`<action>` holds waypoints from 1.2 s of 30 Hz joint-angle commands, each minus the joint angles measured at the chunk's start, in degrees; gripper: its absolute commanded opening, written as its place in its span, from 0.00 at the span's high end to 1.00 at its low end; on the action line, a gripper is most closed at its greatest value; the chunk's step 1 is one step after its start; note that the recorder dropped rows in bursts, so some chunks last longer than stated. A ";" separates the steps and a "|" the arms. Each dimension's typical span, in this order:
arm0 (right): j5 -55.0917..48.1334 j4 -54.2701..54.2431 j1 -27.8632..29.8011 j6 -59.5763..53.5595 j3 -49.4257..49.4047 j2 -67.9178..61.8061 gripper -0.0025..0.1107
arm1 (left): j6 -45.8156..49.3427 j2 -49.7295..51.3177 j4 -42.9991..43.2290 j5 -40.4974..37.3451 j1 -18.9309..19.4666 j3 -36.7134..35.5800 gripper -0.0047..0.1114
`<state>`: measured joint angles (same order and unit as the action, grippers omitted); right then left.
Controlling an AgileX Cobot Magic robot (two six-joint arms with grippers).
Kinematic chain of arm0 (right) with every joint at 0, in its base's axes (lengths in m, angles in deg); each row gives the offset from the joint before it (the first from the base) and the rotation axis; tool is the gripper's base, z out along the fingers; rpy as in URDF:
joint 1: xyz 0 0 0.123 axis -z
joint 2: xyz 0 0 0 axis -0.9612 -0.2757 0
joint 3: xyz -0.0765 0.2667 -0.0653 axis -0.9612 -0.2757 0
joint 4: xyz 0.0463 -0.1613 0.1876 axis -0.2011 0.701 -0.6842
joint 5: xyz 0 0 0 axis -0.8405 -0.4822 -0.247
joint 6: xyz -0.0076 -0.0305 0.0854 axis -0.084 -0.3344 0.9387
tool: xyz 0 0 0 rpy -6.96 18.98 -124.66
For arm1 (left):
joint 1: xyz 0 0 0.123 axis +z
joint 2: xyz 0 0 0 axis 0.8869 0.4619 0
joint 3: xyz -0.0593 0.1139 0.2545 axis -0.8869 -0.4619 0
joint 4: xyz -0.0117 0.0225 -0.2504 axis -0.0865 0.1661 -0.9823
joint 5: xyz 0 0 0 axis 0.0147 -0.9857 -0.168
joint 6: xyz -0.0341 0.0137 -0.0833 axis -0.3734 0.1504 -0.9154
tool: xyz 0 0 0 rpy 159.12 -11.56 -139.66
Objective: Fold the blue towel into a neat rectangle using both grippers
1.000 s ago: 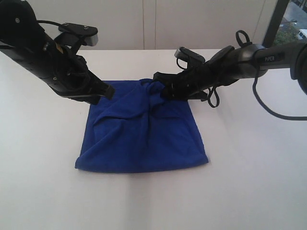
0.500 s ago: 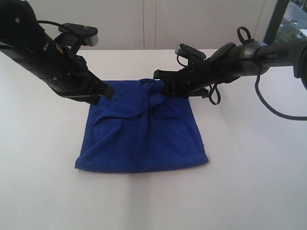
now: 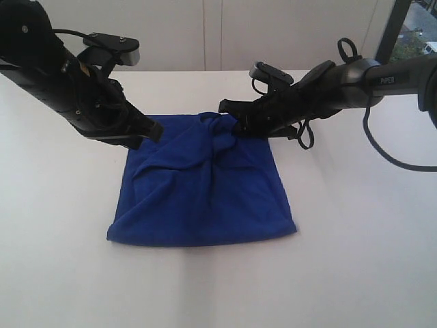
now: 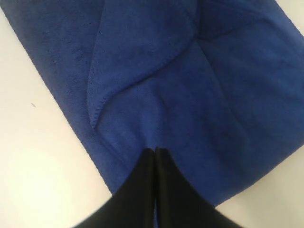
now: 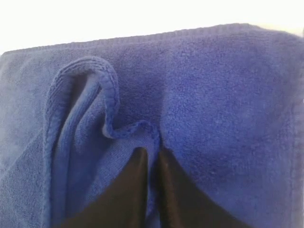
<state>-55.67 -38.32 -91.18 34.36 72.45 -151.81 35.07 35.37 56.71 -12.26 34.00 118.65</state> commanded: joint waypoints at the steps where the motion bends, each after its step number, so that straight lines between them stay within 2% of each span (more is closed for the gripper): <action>1: 0.52 0.03 0.07 -0.39 0.37 0.28 0.98 | -0.21 -0.47 -0.19 -0.75 -0.28 -0.37 0.96; 12: -0.19 2.01 0.17 -0.39 0.37 3.20 0.98 | -0.21 -0.47 -0.19 -0.75 -0.28 -0.37 0.96; 20: -3.29 18.60 1.89 7.21 0.37 8.93 0.98 | -0.21 -0.47 -0.19 -0.11 -0.28 -0.37 0.96; 27: -8.18 30.17 2.73 7.50 0.37 10.64 0.98 | -0.21 1.27 -0.19 0.51 -0.28 -0.37 0.96; 31: -7.96 30.14 2.73 7.50 0.37 10.64 0.98 | 0.42 4.74 -0.19 8.96 -0.28 -0.26 0.96; 36: -8.08 30.14 2.73 8.78 0.37 10.64 0.98 | 0.90 9.53 -0.19 12.05 -0.65 -0.16 0.96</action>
<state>-63.42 -8.46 -88.88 42.14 72.57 -141.86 35.49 43.24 56.71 -1.19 34.00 118.65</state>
